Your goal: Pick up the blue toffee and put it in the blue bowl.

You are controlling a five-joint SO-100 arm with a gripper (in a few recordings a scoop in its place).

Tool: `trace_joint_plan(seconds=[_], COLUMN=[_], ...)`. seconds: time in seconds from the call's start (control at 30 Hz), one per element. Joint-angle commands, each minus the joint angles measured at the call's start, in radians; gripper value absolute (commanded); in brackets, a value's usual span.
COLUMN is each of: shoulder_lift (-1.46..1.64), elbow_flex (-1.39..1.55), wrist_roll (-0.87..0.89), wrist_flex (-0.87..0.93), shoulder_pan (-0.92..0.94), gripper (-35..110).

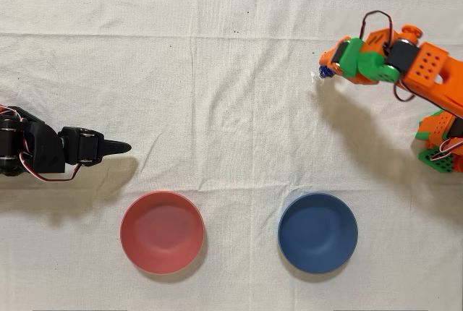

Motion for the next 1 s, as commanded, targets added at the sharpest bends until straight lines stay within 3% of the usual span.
trace_joint_plan(seconds=[0.0,0.33,0.97], shoulder_lift=[0.175,0.190,-0.170], elbow_flex=[-0.058,-0.276,-0.884], wrist_roll=[-0.014,-0.058,-0.029], wrist_flex=[0.071,0.158,0.321], shoulder_pan=[-0.089,-0.391,-0.936], gripper=[13,13,14])
